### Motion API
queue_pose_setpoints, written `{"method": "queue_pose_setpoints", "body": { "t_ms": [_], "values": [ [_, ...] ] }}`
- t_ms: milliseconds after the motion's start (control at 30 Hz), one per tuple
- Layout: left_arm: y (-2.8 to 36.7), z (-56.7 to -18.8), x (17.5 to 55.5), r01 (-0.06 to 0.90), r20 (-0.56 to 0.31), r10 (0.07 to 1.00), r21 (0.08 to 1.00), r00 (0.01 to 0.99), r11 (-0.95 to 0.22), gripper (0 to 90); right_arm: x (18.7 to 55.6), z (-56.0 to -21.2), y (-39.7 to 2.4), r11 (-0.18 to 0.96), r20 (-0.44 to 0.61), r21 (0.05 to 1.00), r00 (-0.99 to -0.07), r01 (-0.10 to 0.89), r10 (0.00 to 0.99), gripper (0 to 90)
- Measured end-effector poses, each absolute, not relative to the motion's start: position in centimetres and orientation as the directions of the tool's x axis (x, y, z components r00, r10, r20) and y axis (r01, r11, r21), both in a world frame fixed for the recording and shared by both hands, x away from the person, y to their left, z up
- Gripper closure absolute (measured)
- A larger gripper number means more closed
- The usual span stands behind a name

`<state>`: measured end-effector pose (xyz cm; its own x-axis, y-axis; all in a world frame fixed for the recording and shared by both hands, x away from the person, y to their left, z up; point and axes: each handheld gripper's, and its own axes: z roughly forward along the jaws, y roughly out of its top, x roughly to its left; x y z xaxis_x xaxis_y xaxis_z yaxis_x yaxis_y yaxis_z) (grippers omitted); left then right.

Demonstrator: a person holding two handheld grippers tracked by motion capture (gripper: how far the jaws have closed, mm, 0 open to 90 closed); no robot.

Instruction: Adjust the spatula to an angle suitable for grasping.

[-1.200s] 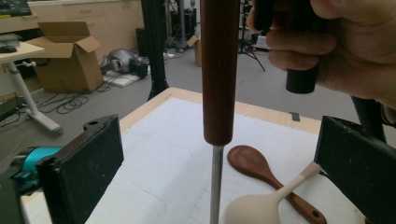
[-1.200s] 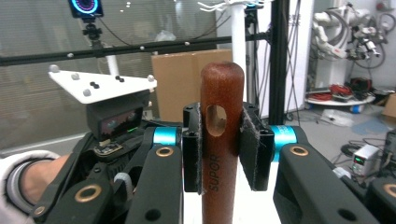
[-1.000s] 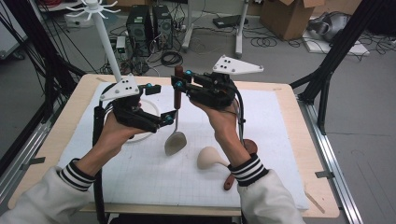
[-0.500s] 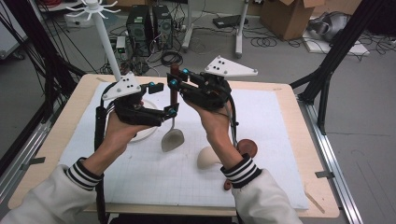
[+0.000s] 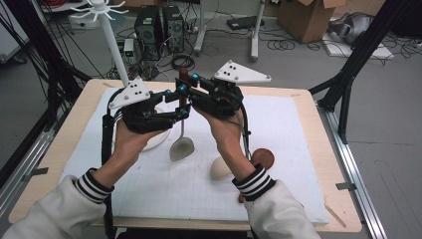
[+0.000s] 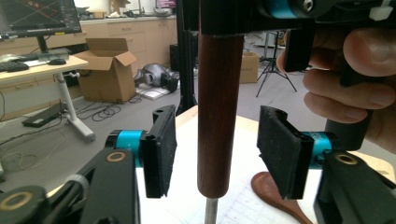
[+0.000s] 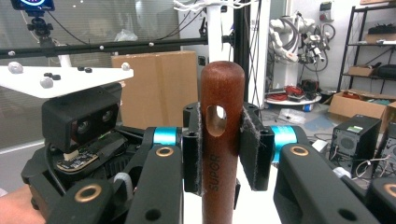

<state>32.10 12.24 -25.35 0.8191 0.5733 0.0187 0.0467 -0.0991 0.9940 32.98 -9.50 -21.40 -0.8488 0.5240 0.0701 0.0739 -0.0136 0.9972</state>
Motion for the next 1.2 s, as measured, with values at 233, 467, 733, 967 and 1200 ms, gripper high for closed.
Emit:
{"method": "queue_pose_setpoints", "body": {
  "t_ms": [233,467,733,967,1200],
  "values": [
    [12.32,-25.22,32.11,0.053,0.008,0.596,0.995,0.803,-0.085,55.7,32.85,-21.44,-9.36,-0.013,0.065,0.998,-0.841,0.069,0.537,72.9],
    [12.11,-25.09,32.20,0.052,0.010,0.600,0.995,0.800,-0.086,60.6,32.86,-21.52,-9.11,-0.019,0.068,0.997,-0.836,0.069,0.544,72.9],
    [12.02,-24.97,32.16,0.050,0.010,0.619,0.996,0.785,-0.080,63.5,32.69,-21.50,-8.94,-0.029,0.065,0.998,-0.821,0.058,0.567,72.9],
    [11.93,-24.89,32.08,0.053,0.010,0.618,0.995,0.786,-0.084,71.7,32.65,-21.52,-8.86,-0.035,0.067,0.998,-0.818,0.057,0.571,72.9],
    [11.87,-24.85,31.95,0.033,0.035,0.621,0.995,0.783,-0.098,72.9,32.63,-21.57,-8.82,-0.041,0.070,0.998,-0.819,0.056,0.570,72.9]
  ]
}}
